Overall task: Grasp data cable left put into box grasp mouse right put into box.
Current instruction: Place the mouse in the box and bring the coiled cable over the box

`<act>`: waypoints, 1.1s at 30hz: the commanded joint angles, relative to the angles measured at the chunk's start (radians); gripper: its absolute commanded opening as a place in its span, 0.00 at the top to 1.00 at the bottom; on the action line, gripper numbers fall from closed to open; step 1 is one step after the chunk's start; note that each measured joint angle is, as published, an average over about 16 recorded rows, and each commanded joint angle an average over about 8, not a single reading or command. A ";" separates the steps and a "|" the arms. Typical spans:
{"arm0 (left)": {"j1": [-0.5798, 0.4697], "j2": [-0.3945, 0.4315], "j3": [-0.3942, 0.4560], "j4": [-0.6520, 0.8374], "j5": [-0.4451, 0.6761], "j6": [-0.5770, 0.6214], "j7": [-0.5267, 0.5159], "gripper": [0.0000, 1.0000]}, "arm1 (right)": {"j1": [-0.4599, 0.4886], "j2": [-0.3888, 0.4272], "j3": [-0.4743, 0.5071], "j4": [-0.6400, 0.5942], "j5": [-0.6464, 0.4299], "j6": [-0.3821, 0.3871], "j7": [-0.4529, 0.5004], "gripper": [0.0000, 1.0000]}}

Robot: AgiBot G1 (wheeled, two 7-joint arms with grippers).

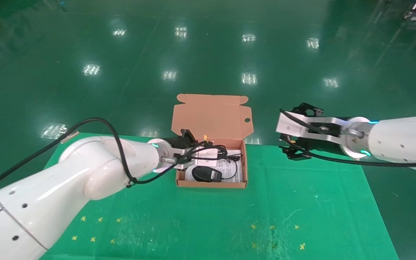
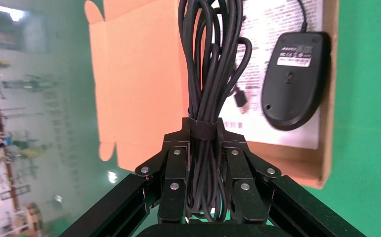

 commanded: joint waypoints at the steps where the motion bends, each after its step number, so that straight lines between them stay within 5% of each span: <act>1: -0.002 0.004 0.024 0.014 -0.014 -0.018 -0.006 0.73 | -0.001 0.022 0.001 0.045 -0.028 -0.017 0.039 0.00; 7: -0.004 0.009 0.057 0.023 -0.050 -0.049 -0.023 0.02 | 0.000 0.042 0.001 0.092 -0.061 -0.036 0.070 0.00; 24: -0.011 -0.008 0.045 0.009 -0.045 -0.042 -0.021 0.00 | 0.002 0.034 0.003 0.072 -0.054 -0.028 0.062 0.00; 33: -0.143 -0.038 -0.020 0.090 -0.060 -0.104 -0.067 0.00 | 0.062 0.035 0.022 0.065 -0.102 -0.006 0.038 0.00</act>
